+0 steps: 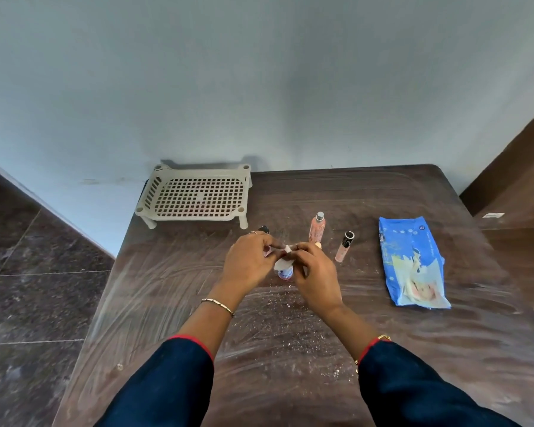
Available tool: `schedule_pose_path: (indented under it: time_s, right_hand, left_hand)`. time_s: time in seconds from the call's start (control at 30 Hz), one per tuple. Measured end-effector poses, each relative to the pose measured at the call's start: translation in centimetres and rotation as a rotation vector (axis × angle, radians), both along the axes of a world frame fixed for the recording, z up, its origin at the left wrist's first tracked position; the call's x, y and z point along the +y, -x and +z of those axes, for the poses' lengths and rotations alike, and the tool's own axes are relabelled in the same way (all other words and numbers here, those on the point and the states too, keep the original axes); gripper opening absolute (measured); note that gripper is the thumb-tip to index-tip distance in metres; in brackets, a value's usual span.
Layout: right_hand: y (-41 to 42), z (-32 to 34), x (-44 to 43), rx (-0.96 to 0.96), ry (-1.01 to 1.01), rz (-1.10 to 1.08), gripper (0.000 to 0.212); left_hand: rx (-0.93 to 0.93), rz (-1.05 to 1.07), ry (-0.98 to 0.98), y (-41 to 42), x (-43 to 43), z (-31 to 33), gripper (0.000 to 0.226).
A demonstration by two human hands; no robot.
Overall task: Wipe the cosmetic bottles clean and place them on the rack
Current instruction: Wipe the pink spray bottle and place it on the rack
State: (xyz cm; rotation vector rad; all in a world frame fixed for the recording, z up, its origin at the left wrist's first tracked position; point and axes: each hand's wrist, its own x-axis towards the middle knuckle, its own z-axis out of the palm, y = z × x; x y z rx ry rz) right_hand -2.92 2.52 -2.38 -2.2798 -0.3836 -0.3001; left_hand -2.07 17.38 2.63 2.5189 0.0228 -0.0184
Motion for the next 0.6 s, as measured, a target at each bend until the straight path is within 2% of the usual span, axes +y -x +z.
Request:
schedule_pose_path:
  time_s: [0.2,0.43,0.6]
  right_hand:
    - [0.2,-0.4,0.5,0.054,0.012,-0.045,0.019]
    - [0.3,0.3,0.9,0.091,-0.002,-0.113,0.019]
    - [0.8,-0.3,1.4,0.205,-0.094,-0.248,0.017]
  left_hand:
    - [-0.009,0.041,-0.048,-0.3,-0.4,-0.1,0.015]
    - [0.020,-0.004,0.050,-0.4,-0.6,0.1,0.004]
    - [0.021,-0.004,0.030,-0.4,-0.5,-0.1,0.004]
